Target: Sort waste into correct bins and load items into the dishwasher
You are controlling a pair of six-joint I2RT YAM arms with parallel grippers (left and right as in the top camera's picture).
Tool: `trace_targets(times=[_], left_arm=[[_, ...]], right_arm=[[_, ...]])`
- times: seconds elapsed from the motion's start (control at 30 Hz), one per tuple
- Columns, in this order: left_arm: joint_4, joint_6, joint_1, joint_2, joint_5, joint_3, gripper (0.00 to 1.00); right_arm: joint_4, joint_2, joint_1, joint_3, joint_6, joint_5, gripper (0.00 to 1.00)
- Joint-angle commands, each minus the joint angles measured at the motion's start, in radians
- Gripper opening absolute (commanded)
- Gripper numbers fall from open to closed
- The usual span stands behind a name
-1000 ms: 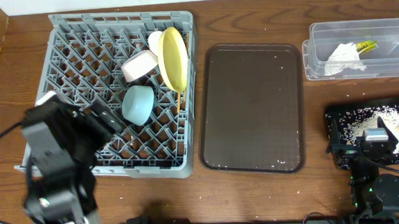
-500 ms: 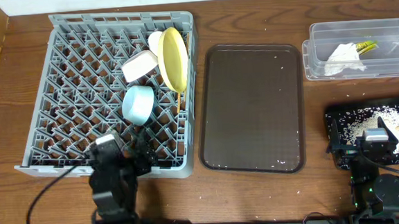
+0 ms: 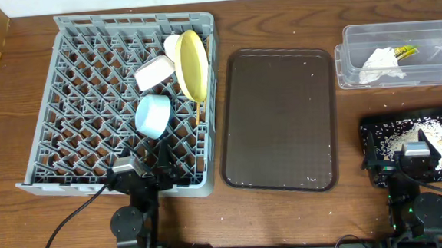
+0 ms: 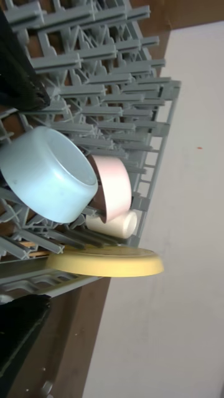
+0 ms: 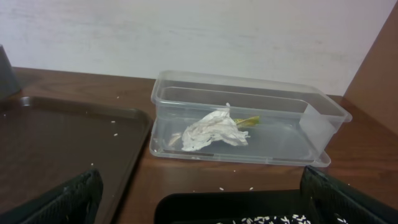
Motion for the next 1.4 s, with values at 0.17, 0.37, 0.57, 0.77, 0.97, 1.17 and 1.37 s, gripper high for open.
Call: trace_targets(times=[0.17, 0.37, 0.57, 0.77, 0.97, 1.17, 1.37], left_arm=[[0.029, 0.013, -0.005, -0.011, -0.006, -0.029, 0.95], [-0.079, 0.042, -0.005, -0.011, -0.002, -0.029, 0.95], [-0.079, 0.042, -0.005, -0.011, -0.006, -0.029, 0.95], [-0.079, 0.042, -0.005, -0.009, -0.006, -0.029, 0.95], [-0.079, 0.042, -0.005, -0.009, -0.006, -0.029, 0.95], [-0.079, 0.042, -0.005, -0.009, -0.006, -0.029, 0.95], [-0.079, 0.042, -0.005, -0.009, -0.006, -0.029, 0.95]], right_arm=[[-0.003, -0.006, -0.018, -0.002, -0.010, 0.010, 0.99], [-0.003, -0.006, -0.018, -0.002, -0.010, 0.010, 0.99], [-0.003, -0.006, -0.018, -0.002, -0.010, 0.010, 0.99], [-0.003, -0.006, -0.018, -0.002, -0.010, 0.010, 0.99], [-0.003, -0.006, -0.018, -0.002, -0.010, 0.010, 0.99], [-0.003, -0.006, -0.018, -0.002, -0.010, 0.010, 0.99], [-0.003, -0.006, -0.018, -0.002, -0.010, 0.010, 0.99]])
